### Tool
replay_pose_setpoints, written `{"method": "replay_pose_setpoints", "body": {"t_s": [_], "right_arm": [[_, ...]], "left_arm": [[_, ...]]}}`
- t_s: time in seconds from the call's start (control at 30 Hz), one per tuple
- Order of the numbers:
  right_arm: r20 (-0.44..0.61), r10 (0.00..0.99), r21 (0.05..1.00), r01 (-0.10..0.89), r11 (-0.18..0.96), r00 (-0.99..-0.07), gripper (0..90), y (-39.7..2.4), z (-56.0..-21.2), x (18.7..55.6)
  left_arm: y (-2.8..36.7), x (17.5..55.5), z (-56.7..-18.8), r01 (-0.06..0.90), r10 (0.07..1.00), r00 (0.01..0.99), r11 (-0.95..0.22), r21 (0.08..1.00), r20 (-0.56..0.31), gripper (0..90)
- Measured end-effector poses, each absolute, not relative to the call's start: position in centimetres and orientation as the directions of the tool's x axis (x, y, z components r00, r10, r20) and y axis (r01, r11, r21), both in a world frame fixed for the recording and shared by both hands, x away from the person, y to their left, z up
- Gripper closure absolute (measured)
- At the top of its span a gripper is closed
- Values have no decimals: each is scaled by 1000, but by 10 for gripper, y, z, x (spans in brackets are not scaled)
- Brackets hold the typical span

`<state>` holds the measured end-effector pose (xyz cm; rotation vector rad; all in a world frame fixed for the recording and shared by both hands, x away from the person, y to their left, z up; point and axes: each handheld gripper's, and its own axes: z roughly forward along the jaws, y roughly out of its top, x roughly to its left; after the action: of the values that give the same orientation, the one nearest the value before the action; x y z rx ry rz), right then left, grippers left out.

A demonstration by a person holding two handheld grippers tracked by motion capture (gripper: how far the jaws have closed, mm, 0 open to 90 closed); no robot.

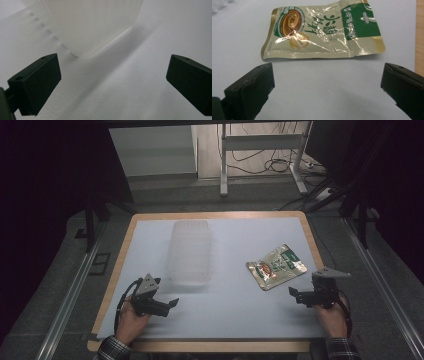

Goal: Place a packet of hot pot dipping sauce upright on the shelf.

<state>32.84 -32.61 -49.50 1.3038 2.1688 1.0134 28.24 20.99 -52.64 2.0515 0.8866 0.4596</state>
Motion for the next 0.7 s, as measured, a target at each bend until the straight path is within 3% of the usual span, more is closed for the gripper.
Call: {"method": "replay_pose_setpoints", "body": {"t_s": [0.7], "right_arm": [[-44, 862, 756, 548, 360, -505, 0, -319, -494, 338]], "left_arm": [[211, 282, -525, 421, 730, 683, -387, 821, -7, 0]]}}
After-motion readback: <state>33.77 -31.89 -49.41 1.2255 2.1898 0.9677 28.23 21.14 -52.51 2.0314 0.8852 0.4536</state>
